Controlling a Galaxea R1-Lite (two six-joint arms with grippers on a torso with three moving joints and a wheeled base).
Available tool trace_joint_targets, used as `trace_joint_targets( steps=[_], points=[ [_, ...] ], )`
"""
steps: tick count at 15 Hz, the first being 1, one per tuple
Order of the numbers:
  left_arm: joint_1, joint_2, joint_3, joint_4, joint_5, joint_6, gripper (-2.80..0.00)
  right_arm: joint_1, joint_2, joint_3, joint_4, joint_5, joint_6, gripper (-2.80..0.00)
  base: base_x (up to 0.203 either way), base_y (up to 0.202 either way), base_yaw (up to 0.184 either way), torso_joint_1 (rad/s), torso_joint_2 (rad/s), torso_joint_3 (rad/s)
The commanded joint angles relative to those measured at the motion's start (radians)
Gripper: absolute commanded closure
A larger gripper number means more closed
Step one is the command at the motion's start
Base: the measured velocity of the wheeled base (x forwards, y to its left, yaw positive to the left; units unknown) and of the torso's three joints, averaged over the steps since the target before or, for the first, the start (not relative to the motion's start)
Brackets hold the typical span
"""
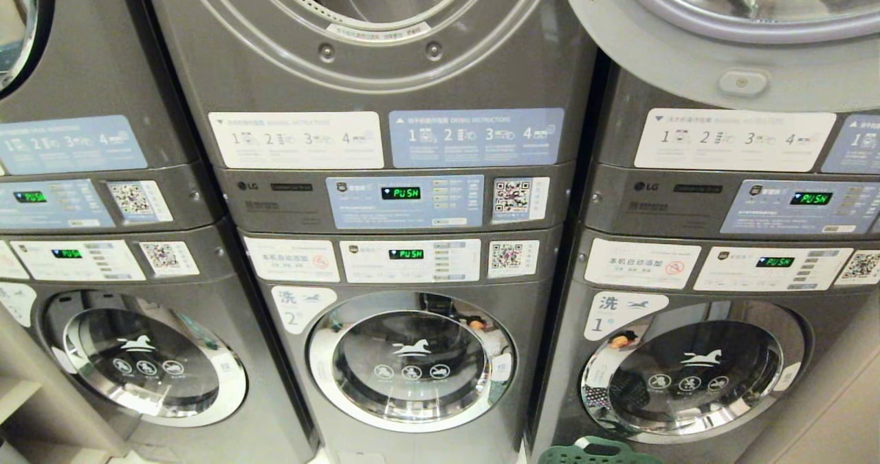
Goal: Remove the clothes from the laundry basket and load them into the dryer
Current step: Take the clothes out of the basket
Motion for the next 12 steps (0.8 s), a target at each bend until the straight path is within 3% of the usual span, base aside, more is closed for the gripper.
trace_joint_targets(
  steps=[1,12],
  points=[
    [0.000,0.000,0.000,0.000,0.002,-0.004,0.00,0.001,-0.039,0.000,0.004,0.000,-0.001,0.00,0.000,0.000,0.000,-0.137,0.32,0.180],
    [0.000,0.000,0.000,-0.002,0.002,-0.007,0.00,0.001,0.109,-0.001,0.004,-0.007,0.039,0.00,0.000,0.000,0.000,-0.172,0.41,0.236]
  ],
)
